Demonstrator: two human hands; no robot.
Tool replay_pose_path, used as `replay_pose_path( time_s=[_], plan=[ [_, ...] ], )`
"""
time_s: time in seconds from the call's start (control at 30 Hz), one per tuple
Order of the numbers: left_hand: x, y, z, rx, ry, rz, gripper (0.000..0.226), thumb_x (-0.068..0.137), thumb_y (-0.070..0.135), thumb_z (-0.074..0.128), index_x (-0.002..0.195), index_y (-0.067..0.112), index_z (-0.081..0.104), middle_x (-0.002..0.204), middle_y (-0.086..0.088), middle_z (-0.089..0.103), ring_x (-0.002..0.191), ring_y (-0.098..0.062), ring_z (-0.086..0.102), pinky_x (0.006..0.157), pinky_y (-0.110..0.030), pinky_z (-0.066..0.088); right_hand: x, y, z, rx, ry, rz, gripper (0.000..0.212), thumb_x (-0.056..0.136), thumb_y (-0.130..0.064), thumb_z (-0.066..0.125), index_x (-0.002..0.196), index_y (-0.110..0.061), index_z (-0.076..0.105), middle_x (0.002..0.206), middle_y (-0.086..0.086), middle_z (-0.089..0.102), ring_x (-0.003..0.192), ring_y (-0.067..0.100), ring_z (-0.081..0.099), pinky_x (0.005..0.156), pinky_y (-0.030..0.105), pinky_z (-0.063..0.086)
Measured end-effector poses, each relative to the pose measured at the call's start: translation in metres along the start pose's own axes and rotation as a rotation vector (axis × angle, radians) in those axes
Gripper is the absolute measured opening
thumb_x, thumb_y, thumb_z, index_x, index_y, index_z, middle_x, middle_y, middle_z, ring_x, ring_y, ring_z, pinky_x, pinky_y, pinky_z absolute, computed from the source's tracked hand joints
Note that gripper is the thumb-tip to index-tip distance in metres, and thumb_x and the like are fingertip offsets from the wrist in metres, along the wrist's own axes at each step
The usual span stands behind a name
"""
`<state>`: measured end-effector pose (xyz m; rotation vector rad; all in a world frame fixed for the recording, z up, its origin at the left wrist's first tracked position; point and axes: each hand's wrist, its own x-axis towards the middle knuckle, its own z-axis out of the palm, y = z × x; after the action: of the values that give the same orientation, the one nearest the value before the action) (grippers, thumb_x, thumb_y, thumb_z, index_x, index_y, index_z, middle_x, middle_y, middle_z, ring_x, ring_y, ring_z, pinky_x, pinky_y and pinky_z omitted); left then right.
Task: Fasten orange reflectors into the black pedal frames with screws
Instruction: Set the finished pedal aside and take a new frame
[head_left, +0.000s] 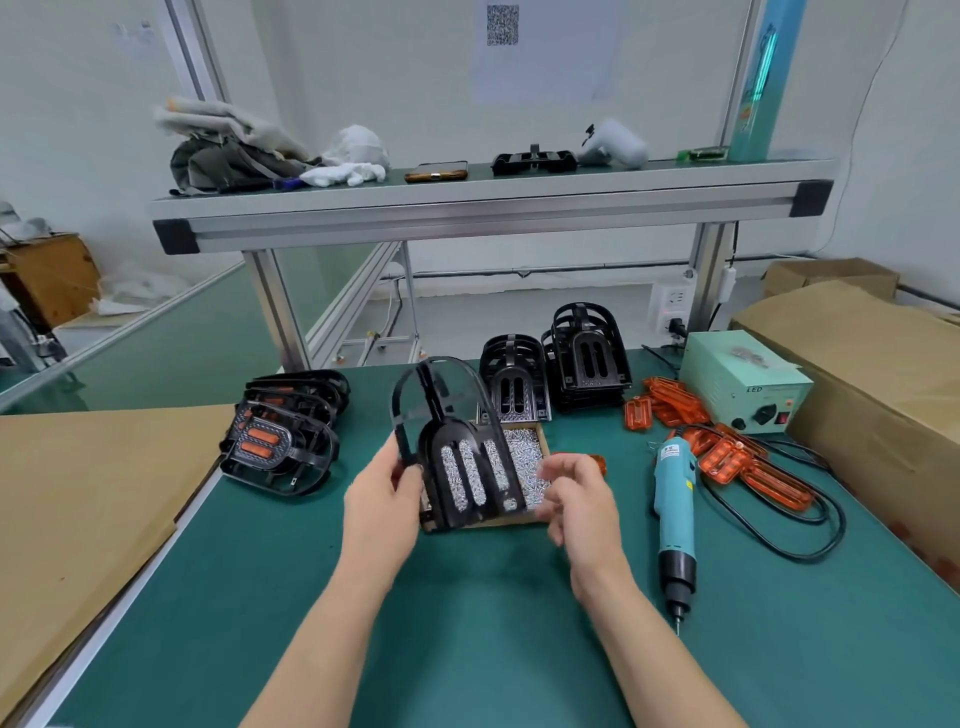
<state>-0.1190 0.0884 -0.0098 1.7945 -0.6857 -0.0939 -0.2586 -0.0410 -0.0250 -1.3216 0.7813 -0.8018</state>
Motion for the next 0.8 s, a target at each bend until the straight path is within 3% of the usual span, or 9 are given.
replay_pose_path(
  time_s=[0.07,0.13,0.23,0.37,0.5,0.63,0.8],
  plan=[
    [0.003,0.003,-0.004,0.195,-0.04,0.084,0.045,0.089,0.001,0.05,0.109,0.037,0.068,0.081,0.01,0.071,0.079,-0.018,0.06,0.074,-0.023,0.048,0.015,-0.002,-0.012,-0.241,0.115,-0.106,0.024,0.088,0.003,0.052,0.096,-0.018,0.063,0.104,0.001,0.065,0.075,0.005,0.059,0.074,0.024,0.048],
    [0.002,0.006,-0.004,0.321,-0.107,0.147,0.039,0.088,0.002,0.053,0.104,0.032,0.071,0.081,0.011,0.071,0.081,-0.017,0.063,0.075,-0.026,0.049,0.033,-0.004,-0.024,-0.497,0.154,-0.193,0.025,0.089,0.0,0.053,0.103,-0.018,0.063,0.113,0.003,0.061,0.091,0.008,0.059,0.088,0.029,0.045],
    [0.001,0.008,-0.001,0.438,-0.238,0.199,0.03,0.088,0.007,0.059,0.1,0.029,0.076,0.087,0.007,0.075,0.086,-0.017,0.065,0.082,-0.032,0.05,0.063,-0.006,-0.036,-0.846,0.123,-0.189,0.036,0.094,-0.005,0.05,0.127,-0.013,0.059,0.131,0.009,0.054,0.115,0.026,0.055,0.098,0.039,0.045],
    [0.003,0.009,0.002,0.543,-0.459,0.275,0.023,0.087,0.013,0.063,0.098,0.029,0.076,0.084,0.006,0.074,0.081,-0.015,0.063,0.08,-0.032,0.05,0.083,-0.002,-0.042,-1.131,0.0,-0.127,0.052,0.097,-0.005,0.047,0.148,-0.013,0.043,0.153,0.009,0.041,0.136,0.032,0.042,0.11,0.042,0.037],
    [0.01,0.011,0.012,0.741,-0.613,0.385,0.012,0.086,0.017,0.061,0.093,0.015,0.071,0.087,-0.01,0.066,0.074,-0.015,0.046,0.08,-0.036,0.048,0.09,0.005,-0.045,-1.28,-0.1,-0.118,0.052,0.098,-0.007,0.048,0.15,-0.014,0.041,0.154,0.008,0.04,0.137,0.033,0.042,0.11,0.04,0.038],
    [0.008,0.018,0.023,0.834,-0.699,0.451,0.023,0.089,0.023,0.063,0.109,0.027,0.075,0.093,-0.002,0.057,0.095,-0.02,0.053,0.083,-0.036,0.046,0.09,0.011,-0.046,-1.367,-0.112,-0.115,0.035,0.098,-0.01,0.05,0.132,-0.014,0.057,0.136,0.009,0.054,0.122,0.031,0.054,0.099,0.039,0.048],
    [0.004,0.015,0.036,0.816,-0.741,0.443,0.02,0.088,0.017,0.067,0.106,0.019,0.075,0.102,0.0,0.07,0.1,-0.018,0.059,0.088,-0.032,0.047,0.088,0.014,-0.047,-1.397,-0.031,-0.152,0.026,0.098,-0.019,0.058,0.124,-0.014,0.059,0.125,0.01,0.052,0.116,0.03,0.055,0.091,0.038,0.048]
  ],
)
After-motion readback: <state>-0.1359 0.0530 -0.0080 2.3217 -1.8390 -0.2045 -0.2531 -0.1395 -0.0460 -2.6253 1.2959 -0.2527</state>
